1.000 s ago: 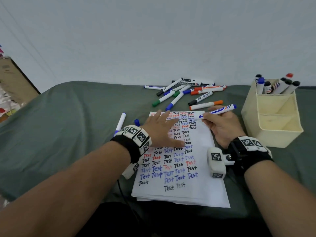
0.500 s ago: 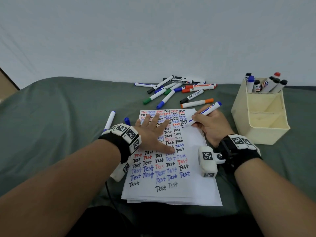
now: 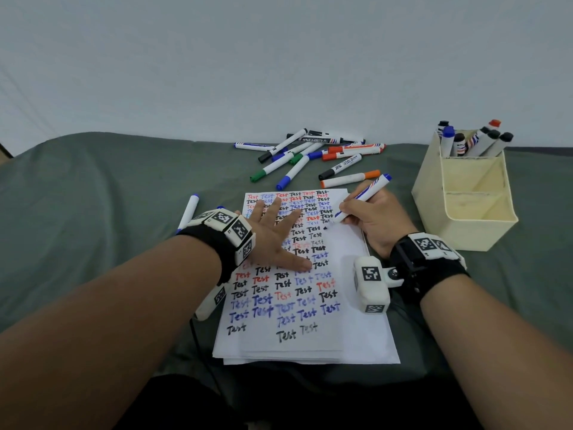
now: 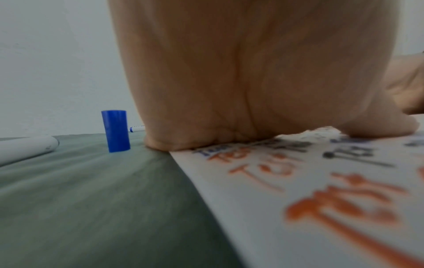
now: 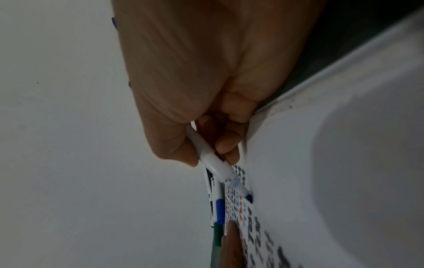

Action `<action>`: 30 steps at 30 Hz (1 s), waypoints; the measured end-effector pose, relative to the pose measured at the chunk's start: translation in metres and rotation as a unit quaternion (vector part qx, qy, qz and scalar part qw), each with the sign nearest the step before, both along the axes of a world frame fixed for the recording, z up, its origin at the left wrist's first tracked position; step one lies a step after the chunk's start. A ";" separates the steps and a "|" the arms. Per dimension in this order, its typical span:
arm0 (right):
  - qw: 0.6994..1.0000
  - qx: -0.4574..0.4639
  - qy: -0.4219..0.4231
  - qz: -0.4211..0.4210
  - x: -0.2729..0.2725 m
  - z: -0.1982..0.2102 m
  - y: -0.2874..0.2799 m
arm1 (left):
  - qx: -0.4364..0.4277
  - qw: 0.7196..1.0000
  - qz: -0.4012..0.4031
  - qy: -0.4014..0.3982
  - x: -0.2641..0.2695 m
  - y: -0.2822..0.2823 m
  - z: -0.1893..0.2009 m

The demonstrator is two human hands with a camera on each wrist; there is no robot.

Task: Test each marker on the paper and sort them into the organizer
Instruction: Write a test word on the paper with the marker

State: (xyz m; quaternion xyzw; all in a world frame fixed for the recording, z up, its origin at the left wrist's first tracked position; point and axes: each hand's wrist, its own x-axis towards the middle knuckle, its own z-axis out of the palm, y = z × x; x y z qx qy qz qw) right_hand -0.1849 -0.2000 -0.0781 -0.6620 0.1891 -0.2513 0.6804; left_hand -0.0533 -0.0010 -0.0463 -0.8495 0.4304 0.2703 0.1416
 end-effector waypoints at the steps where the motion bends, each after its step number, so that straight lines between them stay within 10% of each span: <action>1: 1.000 -0.001 0.000 -0.001 0.000 0.000 0.000 | 0.000 1.000 0.001 0.000 0.000 0.000 0.000; 30: 1.000 -0.006 0.009 -0.009 -0.002 0.001 0.002 | -0.013 1.000 0.009 0.008 -0.002 0.002 0.002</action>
